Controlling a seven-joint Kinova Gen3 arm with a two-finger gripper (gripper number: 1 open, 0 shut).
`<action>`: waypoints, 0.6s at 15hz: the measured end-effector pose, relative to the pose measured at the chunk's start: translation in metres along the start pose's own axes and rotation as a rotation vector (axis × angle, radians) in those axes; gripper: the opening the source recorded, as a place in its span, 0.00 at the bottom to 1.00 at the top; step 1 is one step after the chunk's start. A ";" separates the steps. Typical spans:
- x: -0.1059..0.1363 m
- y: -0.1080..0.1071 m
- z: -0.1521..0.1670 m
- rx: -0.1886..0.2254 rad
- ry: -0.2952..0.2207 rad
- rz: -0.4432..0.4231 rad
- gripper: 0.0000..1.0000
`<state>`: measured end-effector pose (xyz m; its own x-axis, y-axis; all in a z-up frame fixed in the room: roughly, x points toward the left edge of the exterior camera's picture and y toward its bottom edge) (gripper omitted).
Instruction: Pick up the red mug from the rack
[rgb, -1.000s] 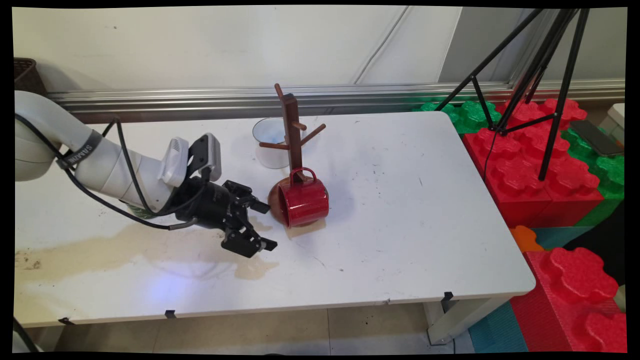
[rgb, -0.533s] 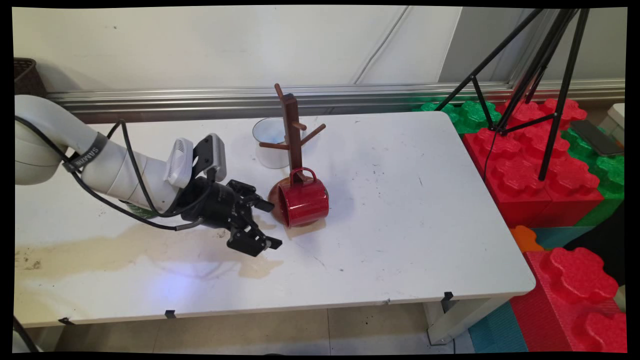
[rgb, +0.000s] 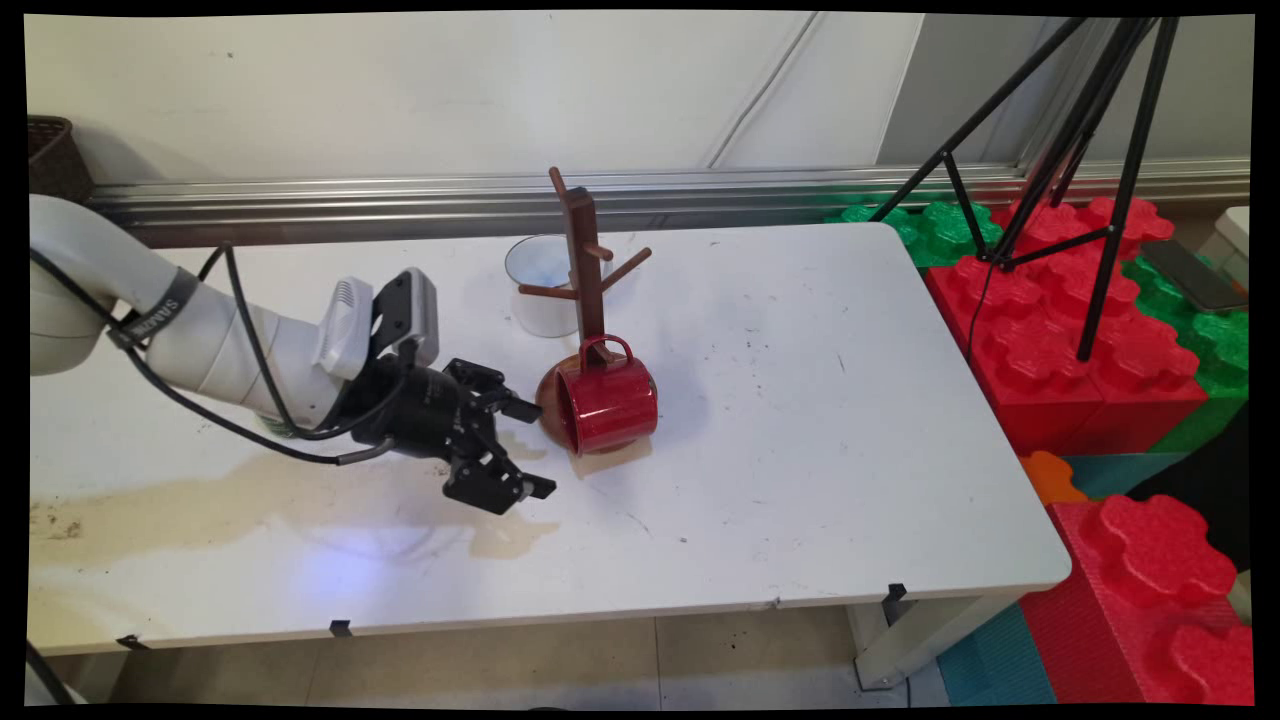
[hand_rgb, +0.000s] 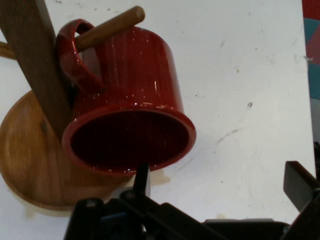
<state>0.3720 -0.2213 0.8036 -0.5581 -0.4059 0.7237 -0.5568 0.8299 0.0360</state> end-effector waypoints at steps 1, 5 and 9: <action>-0.002 0.000 -0.002 0.003 0.002 0.004 1.00; -0.008 -0.002 -0.010 0.015 0.013 0.013 1.00; -0.012 -0.005 -0.011 0.027 0.029 0.016 1.00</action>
<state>0.3880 -0.2160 0.8023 -0.5489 -0.3810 0.7440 -0.5649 0.8251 0.0058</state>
